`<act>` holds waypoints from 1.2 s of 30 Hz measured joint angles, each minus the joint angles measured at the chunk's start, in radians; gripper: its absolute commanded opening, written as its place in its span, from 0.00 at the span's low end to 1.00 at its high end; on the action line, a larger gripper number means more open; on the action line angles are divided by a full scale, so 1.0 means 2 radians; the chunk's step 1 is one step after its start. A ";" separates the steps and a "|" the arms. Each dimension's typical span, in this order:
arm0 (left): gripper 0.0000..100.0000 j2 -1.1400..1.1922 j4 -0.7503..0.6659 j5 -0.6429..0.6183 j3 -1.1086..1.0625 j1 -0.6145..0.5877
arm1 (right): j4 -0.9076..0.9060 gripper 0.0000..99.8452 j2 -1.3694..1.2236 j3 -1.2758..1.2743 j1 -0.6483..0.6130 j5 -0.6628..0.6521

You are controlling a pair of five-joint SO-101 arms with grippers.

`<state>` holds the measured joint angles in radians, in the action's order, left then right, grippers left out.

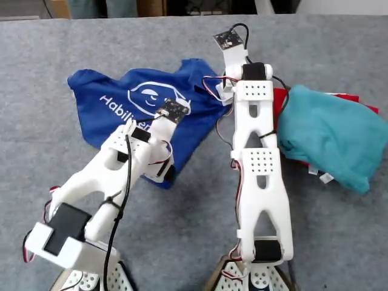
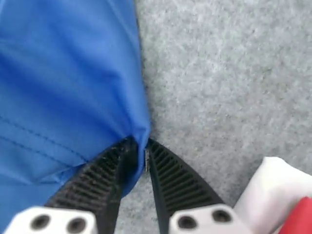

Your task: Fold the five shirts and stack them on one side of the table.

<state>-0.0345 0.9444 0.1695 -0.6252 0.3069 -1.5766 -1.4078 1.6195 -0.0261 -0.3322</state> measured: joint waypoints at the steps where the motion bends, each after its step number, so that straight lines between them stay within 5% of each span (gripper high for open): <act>1: 0.25 0.008 -0.001 0.000 0.000 0.000 | 0.000 0.01 0.000 0.000 0.000 0.000; 9: 0.25 0.028 0.002 -0.002 0.009 0.002 | 0.000 0.01 0.000 0.000 0.000 0.000; 20: 0.25 0.011 0.105 -0.021 0.052 0.004 | 0.006 0.01 0.000 0.000 0.000 0.000; 36: 0.25 0.011 0.037 -0.086 0.015 0.038 | 0.006 0.01 0.000 0.000 0.000 0.000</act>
<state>-0.0130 1.0180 -0.0023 -0.5946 0.3836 -1.5643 -1.4078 1.6195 -0.0261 -0.3322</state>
